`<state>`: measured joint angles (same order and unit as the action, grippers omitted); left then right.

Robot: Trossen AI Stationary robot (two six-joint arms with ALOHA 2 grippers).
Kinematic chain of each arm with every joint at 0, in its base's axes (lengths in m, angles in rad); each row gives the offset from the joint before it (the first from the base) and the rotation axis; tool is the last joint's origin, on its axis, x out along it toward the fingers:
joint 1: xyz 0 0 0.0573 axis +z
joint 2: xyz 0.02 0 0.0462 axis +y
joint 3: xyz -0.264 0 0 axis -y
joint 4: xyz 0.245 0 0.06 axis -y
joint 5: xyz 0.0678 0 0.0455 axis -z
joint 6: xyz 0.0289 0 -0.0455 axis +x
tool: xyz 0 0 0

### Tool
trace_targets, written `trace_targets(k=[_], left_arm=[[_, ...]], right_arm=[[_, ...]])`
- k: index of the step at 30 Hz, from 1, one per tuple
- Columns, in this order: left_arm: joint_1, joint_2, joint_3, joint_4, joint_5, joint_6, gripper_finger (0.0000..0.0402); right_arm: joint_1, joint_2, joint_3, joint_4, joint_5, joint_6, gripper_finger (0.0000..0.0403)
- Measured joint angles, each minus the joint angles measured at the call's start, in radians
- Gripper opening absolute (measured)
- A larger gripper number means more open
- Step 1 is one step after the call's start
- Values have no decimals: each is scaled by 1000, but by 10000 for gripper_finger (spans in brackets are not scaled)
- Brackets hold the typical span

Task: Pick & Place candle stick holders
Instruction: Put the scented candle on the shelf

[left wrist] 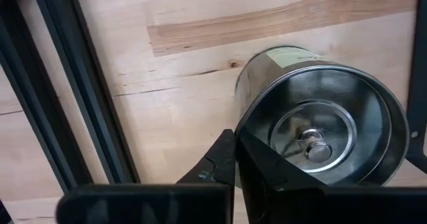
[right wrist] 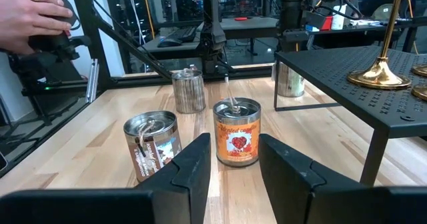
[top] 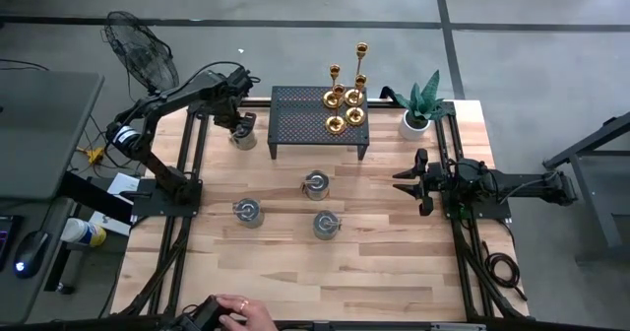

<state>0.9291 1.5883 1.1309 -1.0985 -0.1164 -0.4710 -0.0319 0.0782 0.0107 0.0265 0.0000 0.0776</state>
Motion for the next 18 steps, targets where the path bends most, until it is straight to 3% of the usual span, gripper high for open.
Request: trace_targets(k=[9, 18], left_arm=[[0, 0, 2, -2, 14, 22, 1], [0, 9, 90, -51, 35, 69, 0]], right_arm=[[0, 0, 0, 0, 0, 0, 117], [0, 0, 0, 0, 0, 0, 117]])
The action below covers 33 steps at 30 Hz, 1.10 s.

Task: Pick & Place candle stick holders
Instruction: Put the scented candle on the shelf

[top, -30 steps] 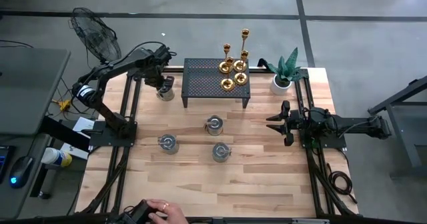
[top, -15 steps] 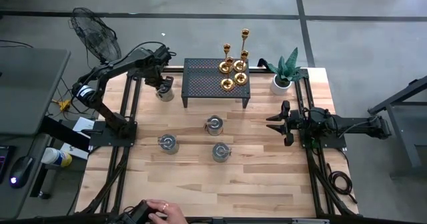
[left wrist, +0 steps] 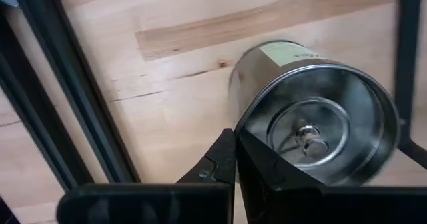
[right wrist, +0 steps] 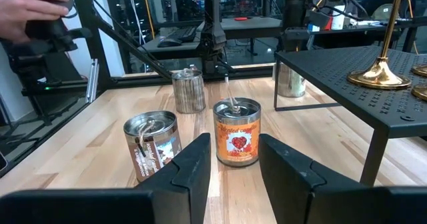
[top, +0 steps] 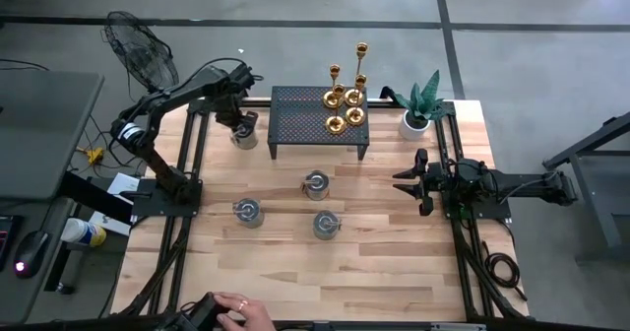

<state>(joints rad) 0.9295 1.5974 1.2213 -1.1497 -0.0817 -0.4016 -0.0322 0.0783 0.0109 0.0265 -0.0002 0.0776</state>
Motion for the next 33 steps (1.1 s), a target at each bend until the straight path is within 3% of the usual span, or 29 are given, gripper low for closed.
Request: trace_targets(k=[17, 28, 33], left_arm=[[0, -49, 9, -20, 48, 113, 1], [0, -49, 9, -20, -22, 47, 1], [-8, -49, -2, 5, -27, 60, 23]], right_arm=[[0, 0, 0, 0, 0, 0, 117], [0, 0, 0, 0, 0, 0, 117], [0, 0, 0, 0, 0, 0, 117]])
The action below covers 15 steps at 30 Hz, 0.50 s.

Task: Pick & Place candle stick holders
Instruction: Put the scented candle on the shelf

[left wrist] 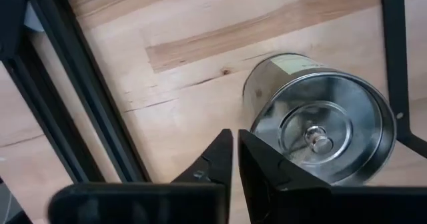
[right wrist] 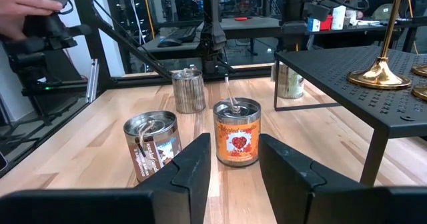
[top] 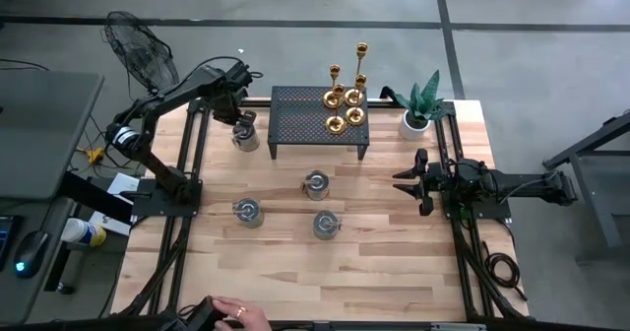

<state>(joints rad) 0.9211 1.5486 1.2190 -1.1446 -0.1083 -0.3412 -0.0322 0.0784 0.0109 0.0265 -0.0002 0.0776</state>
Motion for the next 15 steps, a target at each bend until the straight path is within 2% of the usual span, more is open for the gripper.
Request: trace_targets(k=[10, 15], left_arm=[[-5, 0, -54, 56, -3, -7, 161], [-5, -6, -86, 93, 2, -7, 184]], right_arm=[[0, 0, 0, 0, 0, 0, 117], [0, 0, 0, 0, 0, 0, 117]])
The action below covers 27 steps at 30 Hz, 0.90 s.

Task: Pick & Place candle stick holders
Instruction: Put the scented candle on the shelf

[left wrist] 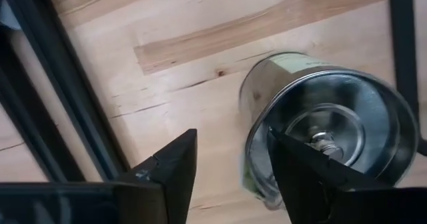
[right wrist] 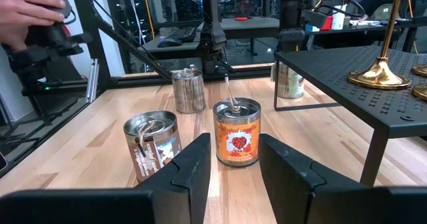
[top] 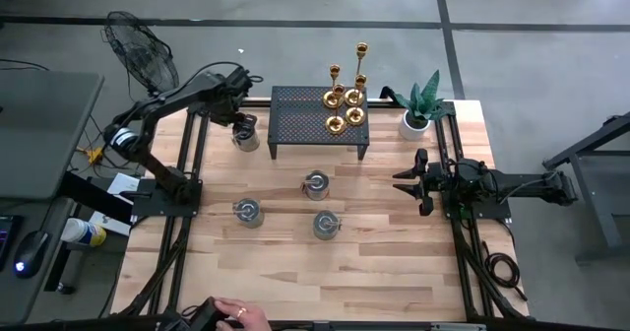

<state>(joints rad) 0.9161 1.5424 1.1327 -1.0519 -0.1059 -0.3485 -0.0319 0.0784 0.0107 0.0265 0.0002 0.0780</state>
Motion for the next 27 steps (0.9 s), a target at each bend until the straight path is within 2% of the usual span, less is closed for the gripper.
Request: trace_targets(k=[5, 15, 22, 27], left_arm=[[0, 0, -23, 28, 29, -3, 153], [0, 3, -25, 25, 40, 8, 11], [0, 3, -20, 21, 41, 58, 3], [0, 10, 36, -38, 45, 104, 1]], right_arm=[[0, 0, 0, 0, 0, 0, 117], [0, 0, 0, 0, 0, 0, 117], [0, 0, 0, 0, 0, 0, 117], [0, 0, 0, 0, 0, 0, 117]])
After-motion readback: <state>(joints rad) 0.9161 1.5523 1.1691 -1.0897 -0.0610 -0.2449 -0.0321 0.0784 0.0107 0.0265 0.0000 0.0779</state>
